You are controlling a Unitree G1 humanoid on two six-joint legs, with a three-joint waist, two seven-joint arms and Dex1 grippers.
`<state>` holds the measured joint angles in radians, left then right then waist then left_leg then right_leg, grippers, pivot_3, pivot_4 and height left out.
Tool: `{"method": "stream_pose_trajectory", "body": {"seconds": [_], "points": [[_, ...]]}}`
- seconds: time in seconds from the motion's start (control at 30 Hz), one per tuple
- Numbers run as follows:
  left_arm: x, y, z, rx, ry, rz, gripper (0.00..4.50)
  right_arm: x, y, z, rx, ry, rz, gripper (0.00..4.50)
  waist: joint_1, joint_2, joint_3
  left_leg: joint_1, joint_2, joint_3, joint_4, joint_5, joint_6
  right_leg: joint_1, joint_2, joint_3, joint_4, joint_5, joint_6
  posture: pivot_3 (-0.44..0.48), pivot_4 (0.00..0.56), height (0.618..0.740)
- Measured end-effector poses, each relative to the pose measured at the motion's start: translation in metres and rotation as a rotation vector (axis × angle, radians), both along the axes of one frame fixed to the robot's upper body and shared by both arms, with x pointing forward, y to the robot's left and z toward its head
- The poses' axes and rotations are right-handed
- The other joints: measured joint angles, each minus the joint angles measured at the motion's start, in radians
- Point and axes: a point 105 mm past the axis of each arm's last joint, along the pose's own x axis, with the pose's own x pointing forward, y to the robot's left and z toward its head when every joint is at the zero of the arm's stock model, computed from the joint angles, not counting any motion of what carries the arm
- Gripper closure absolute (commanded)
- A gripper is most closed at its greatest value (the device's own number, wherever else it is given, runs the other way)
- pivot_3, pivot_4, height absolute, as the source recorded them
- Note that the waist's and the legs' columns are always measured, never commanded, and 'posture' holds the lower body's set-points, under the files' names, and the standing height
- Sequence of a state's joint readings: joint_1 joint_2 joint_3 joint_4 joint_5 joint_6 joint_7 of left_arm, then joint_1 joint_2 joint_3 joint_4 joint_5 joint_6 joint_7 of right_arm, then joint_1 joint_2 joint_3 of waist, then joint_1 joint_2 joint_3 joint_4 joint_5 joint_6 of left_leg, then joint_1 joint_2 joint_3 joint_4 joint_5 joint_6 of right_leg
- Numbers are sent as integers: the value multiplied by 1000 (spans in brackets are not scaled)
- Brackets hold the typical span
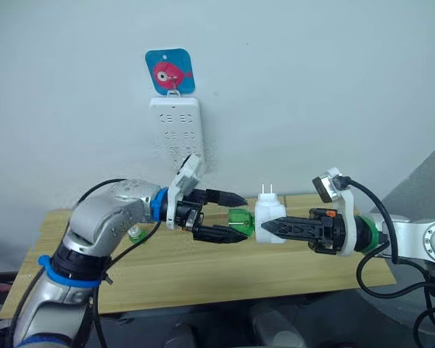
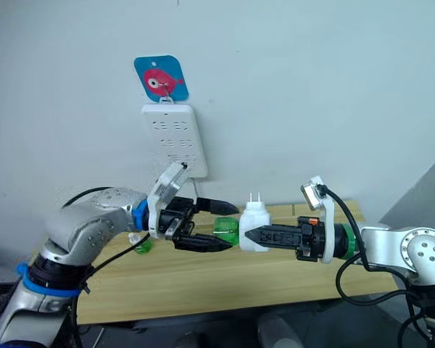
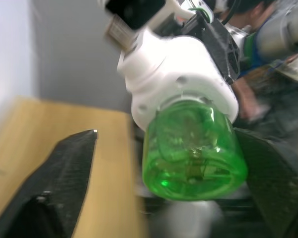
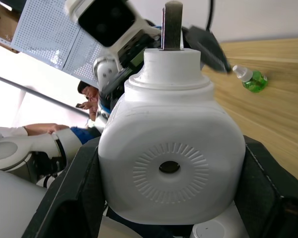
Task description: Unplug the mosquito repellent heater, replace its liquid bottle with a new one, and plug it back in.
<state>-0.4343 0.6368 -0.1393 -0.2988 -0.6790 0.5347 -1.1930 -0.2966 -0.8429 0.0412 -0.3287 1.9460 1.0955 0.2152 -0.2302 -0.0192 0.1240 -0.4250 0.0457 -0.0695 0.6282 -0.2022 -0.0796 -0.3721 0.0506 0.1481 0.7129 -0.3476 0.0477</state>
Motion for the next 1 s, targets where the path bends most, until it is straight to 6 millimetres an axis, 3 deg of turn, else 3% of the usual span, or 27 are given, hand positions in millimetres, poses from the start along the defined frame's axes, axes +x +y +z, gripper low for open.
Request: {"method": "stream_pose_trajectory", "body": {"seconds": [0.17, 0.37, 0.73, 0.83, 1.0], "points": [[-9, 12, -16, -34, -386, 71, 0, 5, -3, -5, -6, 22, -35, 1496, 10, 0, 0, 1, 0, 3, 0, 0, 0, 0, 0, 3, 0, 0, 0, -218, 75, 740], [-17, 17, -28, -61, -653, 84, 0, 6, -2, -6, -2, 27, -45, 1496, 14, 0, 0, 1, 0, 4, 2, 0, 0, 1, -1, 4, 0, 1, 1, -205, 74, 740], [3, 3, -19, -108, -839, 102, 0, 8, -2, -6, -5, 28, -51, 1496, 14, 0, 0, 1, 0, 4, 1, 0, 0, 0, -1, 4, 0, 1, 2, -208, 73, 740], [1, 0, -20, -111, -846, 85, 603, 8, -1, -5, -4, 26, -51, 1496, 14, 0, 0, 1, 0, 4, 1, 0, 0, 0, -1, 4, 0, 1, 2, -209, 74, 740], [0, -3, -23, -102, -819, 61, 2193, 9, -1, -5, -2, 25, -58, 1496, 12, 0, 0, 1, 0, 4, 2, 0, 0, 1, -1, 4, 1, 1, 2, -211, 74, 740]]}}
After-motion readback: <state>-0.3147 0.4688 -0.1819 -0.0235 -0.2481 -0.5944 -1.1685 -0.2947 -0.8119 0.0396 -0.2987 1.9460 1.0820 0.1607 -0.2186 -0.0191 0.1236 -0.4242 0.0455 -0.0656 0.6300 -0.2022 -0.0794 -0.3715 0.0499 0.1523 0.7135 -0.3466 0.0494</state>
